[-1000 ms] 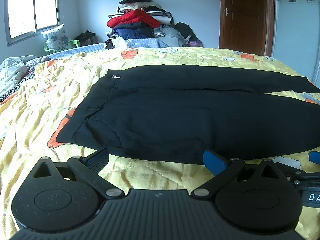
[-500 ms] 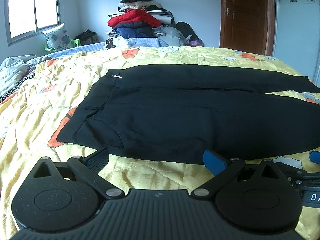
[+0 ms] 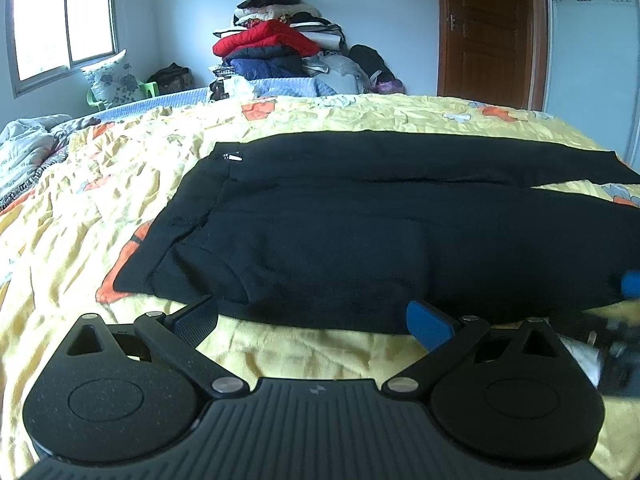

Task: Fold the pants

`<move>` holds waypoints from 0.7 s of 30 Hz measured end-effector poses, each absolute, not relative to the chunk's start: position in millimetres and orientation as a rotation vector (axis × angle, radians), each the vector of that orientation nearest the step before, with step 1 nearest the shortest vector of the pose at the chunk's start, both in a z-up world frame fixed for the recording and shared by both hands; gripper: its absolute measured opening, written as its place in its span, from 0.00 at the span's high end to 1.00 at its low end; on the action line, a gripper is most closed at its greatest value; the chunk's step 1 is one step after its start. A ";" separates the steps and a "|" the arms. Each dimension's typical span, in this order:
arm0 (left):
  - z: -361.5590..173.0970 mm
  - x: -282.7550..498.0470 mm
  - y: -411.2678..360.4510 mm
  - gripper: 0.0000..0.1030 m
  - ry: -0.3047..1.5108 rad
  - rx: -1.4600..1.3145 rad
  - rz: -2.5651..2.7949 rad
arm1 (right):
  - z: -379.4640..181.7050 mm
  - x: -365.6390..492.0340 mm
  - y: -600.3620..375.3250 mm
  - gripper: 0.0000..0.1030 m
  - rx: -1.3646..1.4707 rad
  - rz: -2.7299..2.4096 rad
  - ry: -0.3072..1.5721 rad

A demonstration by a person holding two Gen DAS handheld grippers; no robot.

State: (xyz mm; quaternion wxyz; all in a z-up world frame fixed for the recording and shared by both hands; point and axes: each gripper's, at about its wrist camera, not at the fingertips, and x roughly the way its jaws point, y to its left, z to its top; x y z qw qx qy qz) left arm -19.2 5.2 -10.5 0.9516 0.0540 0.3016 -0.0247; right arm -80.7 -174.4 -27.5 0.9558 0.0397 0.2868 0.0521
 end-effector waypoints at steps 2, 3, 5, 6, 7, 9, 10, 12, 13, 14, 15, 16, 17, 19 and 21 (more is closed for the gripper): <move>-6.6 -13.9 6.4 0.01 0.615 0.111 -0.053 | -14.5 -72.2 -173.8 0.00 0.037 0.157 0.528; -4.1 -10.0 7.6 0.01 0.617 0.110 -0.052 | -7.7 -64.9 -172.6 0.00 -0.001 0.197 0.505; 0.8 -1.8 11.0 0.01 0.617 0.105 -0.051 | 0.6 -46.7 -165.4 0.00 -0.114 0.260 0.493; 3.5 3.4 13.2 0.01 0.620 0.103 -0.043 | 3.6 -36.0 -160.9 0.00 -0.177 0.280 0.495; 5.9 8.9 15.9 0.01 0.623 0.099 -0.034 | 6.2 -26.1 -157.9 0.00 -0.230 0.302 0.489; 10.6 23.3 22.2 0.01 0.634 0.089 -0.015 | 11.3 -1.6 -155.7 0.00 -0.311 0.332 0.458; 12.7 30.3 25.0 0.01 0.640 0.082 -0.006 | 13.8 12.0 -155.4 0.00 -0.335 0.347 0.455; 18.4 45.5 31.9 0.01 0.642 0.070 0.012 | 17.9 46.5 -159.5 0.00 -0.334 0.401 0.493; 21.4 53.2 35.1 0.01 0.640 0.066 0.022 | 19.3 64.3 -163.2 0.00 -0.313 0.422 0.517; 24.7 61.2 37.8 0.01 0.641 0.062 0.029 | 20.6 83.5 -166.7 0.00 -0.292 0.454 0.541; 27.5 69.5 40.6 0.01 0.645 0.056 0.032 | 21.2 102.7 -169.0 0.00 -0.276 0.488 0.569; 30.2 78.3 43.8 0.01 0.651 0.047 0.036 | 21.1 121.6 -170.9 0.00 -0.267 0.515 0.589; 32.4 87.1 47.2 0.01 0.658 0.034 0.042 | 19.8 137.3 -171.7 0.00 -0.263 0.532 0.598; 35.5 106.2 53.6 0.01 0.681 0.007 0.058 | 17.2 175.6 -171.2 0.00 -0.247 0.585 0.659; 37.3 125.4 57.2 0.01 0.716 -0.001 0.065 | 11.7 212.3 -171.4 0.00 -0.208 0.639 0.708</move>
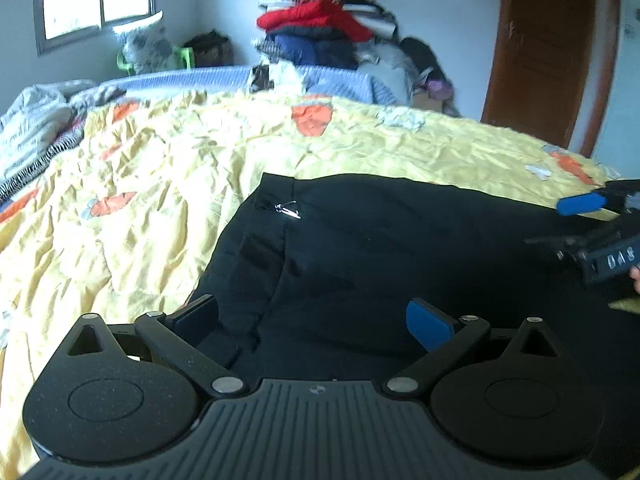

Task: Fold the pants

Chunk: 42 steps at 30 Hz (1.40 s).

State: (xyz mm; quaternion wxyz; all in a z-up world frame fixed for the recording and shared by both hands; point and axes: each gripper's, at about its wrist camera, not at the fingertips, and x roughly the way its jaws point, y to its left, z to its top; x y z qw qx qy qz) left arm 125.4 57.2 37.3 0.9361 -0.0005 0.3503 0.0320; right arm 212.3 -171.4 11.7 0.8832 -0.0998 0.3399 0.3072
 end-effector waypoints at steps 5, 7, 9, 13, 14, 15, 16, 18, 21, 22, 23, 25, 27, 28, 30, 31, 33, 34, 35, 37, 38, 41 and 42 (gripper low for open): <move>39.3 167.2 56.3 0.01 0.749 0.015 0.083 | -7.4 288.0 -165.5 0.00 -0.161 0.748 0.762; 37.8 182.9 55.3 0.01 0.750 0.027 0.086 | -16.7 315.8 -162.1 0.00 -0.152 0.776 0.784; 36.4 200.6 55.4 0.01 0.753 0.036 0.102 | -25.2 336.7 -157.0 0.01 -0.167 0.788 0.807; 35.0 236.4 60.2 0.01 0.771 -0.002 0.127 | -38.8 358.2 -152.3 0.06 -0.183 0.869 0.844; 35.3 245.3 62.6 0.01 0.780 -0.026 0.124 | -37.3 355.0 -151.1 0.17 -0.196 0.903 0.842; 35.2 254.7 65.6 0.01 0.792 -0.058 0.115 | -35.1 351.3 -149.3 0.28 -0.217 0.920 0.833; 34.6 264.6 68.7 0.01 0.805 -0.090 0.108 | -33.1 347.4 -148.5 0.64 -0.234 0.925 0.822; 32.2 284.6 74.4 0.01 0.845 -0.164 0.101 | -30.1 339.0 -148.6 0.86 -0.264 0.912 0.807; 26.0 316.3 83.0 0.02 0.916 -0.298 0.062 | -25.3 315.0 -145.1 0.94 -0.361 0.888 0.734; 23.9 325.0 84.4 0.01 0.937 -0.335 0.050 | -22.3 302.2 -142.4 0.94 -0.403 0.878 0.692; 22.0 331.6 85.8 0.01 0.952 -0.362 0.034 | -19.7 285.3 -139.6 0.94 -0.461 0.876 0.636; 17.9 344.6 87.6 0.01 0.990 -0.402 0.021 | -18.7 251.5 -131.1 0.94 -0.609 0.846 0.536; 13.5 354.5 91.3 0.01 1.017 -0.445 0.007 | -20.0 218.4 -123.0 0.94 -0.734 0.834 0.445; 11.3 358.5 94.3 0.01 1.028 -0.475 0.003 | -21.5 205.7 -119.6 0.94 -0.781 0.828 0.408; 6.7 365.5 101.0 0.01 1.038 -0.537 -0.005 | -25.2 181.6 -116.4 0.95 -0.870 0.810 0.337; 4.8 367.6 103.7 0.01 1.045 -0.556 -0.003 | -27.0 171.5 -116.1 0.95 -0.908 0.803 0.302; 1.9 371.8 109.1 0.02 1.051 -0.605 -0.003 | -29.9 158.5 -114.2 0.95 -0.968 0.786 0.254; 1.2 371.3 110.9 0.04 1.043 -0.625 -0.006 | -29.8 154.8 -113.9 0.95 -0.978 0.783 0.247; 1.4 369.2 111.5 0.11 1.034 -0.630 -0.010 | -28.1 153.6 -114.9 0.95 -0.963 0.779 0.253; 5.8 358.2 111.8 0.59 1.021 -0.606 -0.012 | -21.6 155.0 -116.0 0.95 -0.895 0.771 0.286; 7.6 350.6 113.7 0.81 1.019 -0.602 -0.017 | -17.7 154.6 -118.0 0.95 -0.858 0.772 0.299; 16.9 314.1 130.4 0.95 0.951 -0.670 -0.056 | -3.4 146.0 -124.5 0.95 -0.728 0.796 0.352; 23.3 297.8 134.4 0.95 0.925 -0.664 -0.062 | 1.5 140.2 -128.0 0.95 -0.681 0.811 0.369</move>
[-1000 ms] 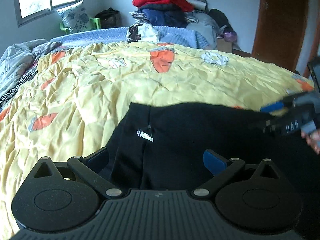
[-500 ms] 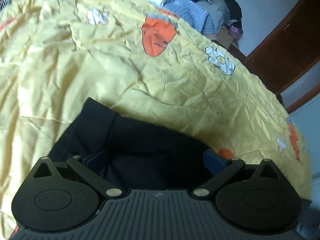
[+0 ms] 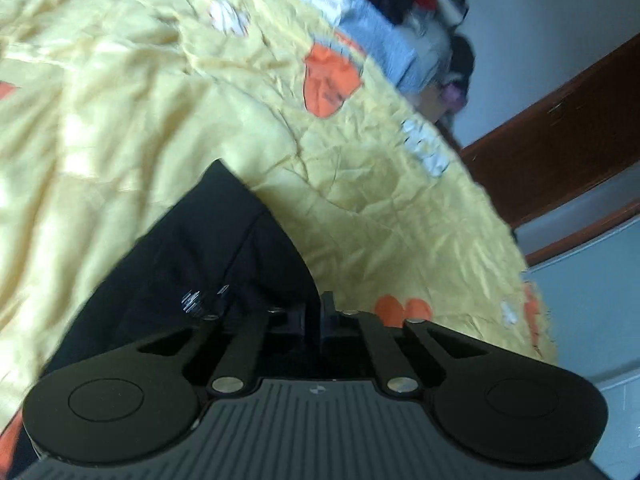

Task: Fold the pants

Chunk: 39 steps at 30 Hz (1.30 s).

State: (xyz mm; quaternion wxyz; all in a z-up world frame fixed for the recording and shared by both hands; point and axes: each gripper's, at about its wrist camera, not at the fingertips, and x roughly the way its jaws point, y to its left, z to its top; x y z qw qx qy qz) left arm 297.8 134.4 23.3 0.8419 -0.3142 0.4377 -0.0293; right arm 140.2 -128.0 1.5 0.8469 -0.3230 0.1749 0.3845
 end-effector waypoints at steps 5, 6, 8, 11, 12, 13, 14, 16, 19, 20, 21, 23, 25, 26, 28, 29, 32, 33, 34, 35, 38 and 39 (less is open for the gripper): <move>52.1 197.3 149.8 0.95 0.816 -0.630 -0.110 | 19.9 89.3 -144.4 0.95 -0.481 0.906 0.432; 54.1 178.8 151.8 0.95 0.805 -0.616 -0.113 | 20.9 77.2 -147.1 0.95 -0.451 0.924 0.448; 52.7 144.8 153.8 0.95 0.798 -0.588 -0.110 | 18.2 51.6 -148.1 0.95 -0.404 0.959 0.491; 35.8 106.1 151.8 0.95 0.824 -0.525 -0.073 | 3.2 15.2 -141.6 0.95 -0.384 0.995 0.555; 27.6 97.1 152.5 0.95 0.840 -0.521 -0.062 | -2.2 14.2 -140.2 0.95 -0.381 0.997 0.572; 18.8 90.9 154.2 0.95 0.861 -0.511 -0.050 | -8.2 8.9 -139.0 0.95 -0.376 0.996 0.589; 9.7 87.5 155.8 0.95 0.887 -0.510 -0.033 | -13.9 7.6 -134.5 0.95 -0.364 0.994 0.607; -3.3 82.7 160.6 0.95 0.912 -0.530 -0.028 | -24.7 3.4 -131.5 0.95 -0.367 0.965 0.617; 5.9 76.8 155.1 0.95 0.879 -0.465 -0.026 | -28.4 5.3 -134.4 0.95 -0.330 0.933 0.619; 9.8 72.5 154.2 0.95 0.868 -0.462 -0.028 | -26.6 1.3 -136.5 0.95 -0.325 0.923 0.614; 14.3 67.5 152.5 0.95 0.857 -0.446 -0.034 | -24.2 -3.9 -137.7 0.95 -0.331 0.914 0.603; 14.3 63.3 149.3 0.95 0.856 -0.411 -0.035 | -24.2 -12.6 -137.2 0.95 -0.345 0.906 0.599; 6.6 61.8 146.1 0.95 0.886 -0.403 -0.032 | -30.0 -19.8 -137.7 0.95 -0.317 0.911 0.632; 3.0 61.4 143.4 0.95 0.896 -0.394 -0.032 | -34.1 -17.6 -136.6 0.95 -0.307 0.913 0.646; -0.9 59.6 140.1 0.94 0.897 -0.373 -0.036 | -41.2 -15.6 -138.7 0.95 -0.268 0.920 0.695; -0.2 59.1 140.4 0.84 0.892 -0.375 -0.036 | -41.4 -15.0 -143.1 0.95 -0.237 0.910 0.703; 9.1 53.6 143.4 0.71 0.909 -0.355 -0.031 | -24.3 -23.8 -166.8 0.94 -0.152 0.903 0.655; 14.8 49.0 144.2 0.66 0.910 -0.335 -0.015 | -15.6 -27.7 -181.1 0.94 -0.105 0.890 0.618; 21.9 43.6 143.2 0.54 0.902 -0.303 0.008 | -7.7 -30.6 -198.8 0.94 -0.060 0.850 0.586; 29.6 38.6 140.7 0.47 0.880 -0.269 0.023 | -3.7 -32.2 -214.5 0.94 -0.039 0.789 0.563; 54.4 28.0 121.0 0.41 0.789 -0.162 0.015 | -8.6 -26.8 -261.2 0.94 0.006 0.538 0.582; 61.6 27.3 109.2 0.40 0.761 -0.136 -0.016 | -16.3 -21.7 -275.2 0.94 0.036 0.465 0.634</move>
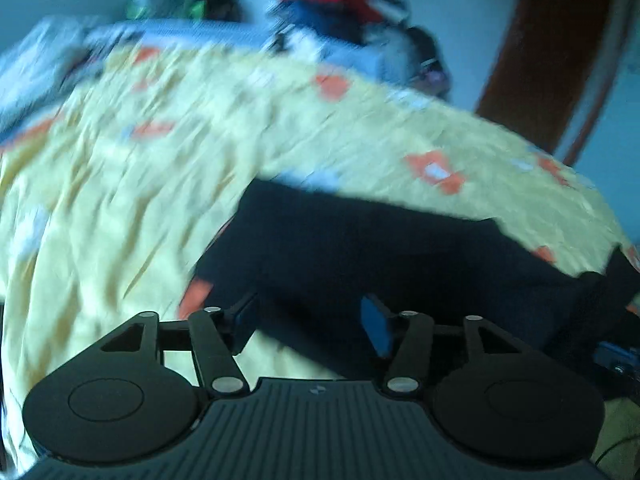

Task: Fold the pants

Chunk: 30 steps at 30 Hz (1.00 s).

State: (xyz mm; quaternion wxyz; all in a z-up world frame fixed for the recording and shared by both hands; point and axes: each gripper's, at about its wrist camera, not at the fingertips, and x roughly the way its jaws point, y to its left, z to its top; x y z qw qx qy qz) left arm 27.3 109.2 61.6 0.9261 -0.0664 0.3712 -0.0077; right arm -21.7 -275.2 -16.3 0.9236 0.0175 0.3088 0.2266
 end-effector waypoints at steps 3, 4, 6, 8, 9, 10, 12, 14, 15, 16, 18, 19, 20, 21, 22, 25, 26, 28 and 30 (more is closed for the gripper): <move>67.7 32.9 67.4 0.26 0.708 -0.066 -0.154 | -35.1 -22.6 -299.1 0.94 0.056 0.374 0.745; 65.7 35.5 52.5 0.26 0.711 -0.047 -0.197 | -36.1 -30.5 -303.3 0.95 0.049 0.391 0.738; 58.8 40.3 21.0 0.26 0.716 -0.011 -0.321 | -28.7 -43.3 -314.5 0.94 0.058 0.404 0.734; 48.0 43.4 -6.6 0.26 0.718 0.021 -0.421 | -19.0 -52.0 -332.8 0.93 0.054 0.298 0.689; 40.7 44.9 -21.0 0.26 0.721 0.032 -0.470 | -13.9 -54.8 -348.4 0.93 0.066 0.215 0.666; 34.3 46.4 -31.7 0.26 0.724 0.036 -0.511 | -9.5 -56.6 -366.7 0.92 0.091 0.139 0.643; 18.5 48.5 -53.7 0.25 0.739 0.041 -0.566 | -7.5 -61.0 -410.1 0.87 0.168 -0.012 0.600; 4.3 51.3 -68.5 0.25 0.764 0.038 -0.593 | -16.4 -62.5 -445.3 0.69 0.234 -0.143 0.641; -3.0 51.3 -74.0 0.25 0.774 0.035 -0.611 | -23.6 -64.1 -461.5 0.65 0.262 -0.193 0.682; -7.5 51.7 -76.6 0.25 0.784 0.042 -0.615 | -27.8 -68.9 -471.6 0.66 0.272 -0.211 0.691; -14.2 45.5 -79.6 0.24 0.775 0.070 -0.625 | -20.0 -72.5 -477.2 0.64 0.258 -0.272 0.663; -16.8 43.2 -82.0 0.23 0.763 0.090 -0.629 | -12.3 -68.1 -473.9 0.63 0.215 -0.307 0.638; -19.1 41.5 -85.1 0.21 0.755 0.111 -0.628 | -2.6 -61.3 -469.1 0.63 0.173 -0.313 0.598; -19.5 39.1 -88.4 0.21 0.748 0.127 -0.627 | 7.3 -50.9 -466.0 0.62 0.160 -0.300 0.564; -19.9 37.3 -90.5 0.20 0.739 0.141 -0.627 | 14.5 -36.6 -466.9 0.57 0.170 -0.272 0.545; -22.9 31.0 -94.4 0.19 0.712 0.165 -0.620 | 28.1 26.0 -458.0 0.42 0.228 -0.160 0.523; -24.4 29.5 -95.0 0.19 0.701 0.173 -0.617 | 28.5 48.7 -461.0 0.42 0.247 -0.145 0.540; -27.3 26.3 -97.5 0.17 0.677 0.196 -0.613 | 24.1 93.1 -457.9 0.42 0.288 -0.124 0.577; -30.7 23.2 -100.2 0.15 0.653 0.213 -0.613 | 16.6 127.6 -457.5 0.42 0.331 -0.143 0.621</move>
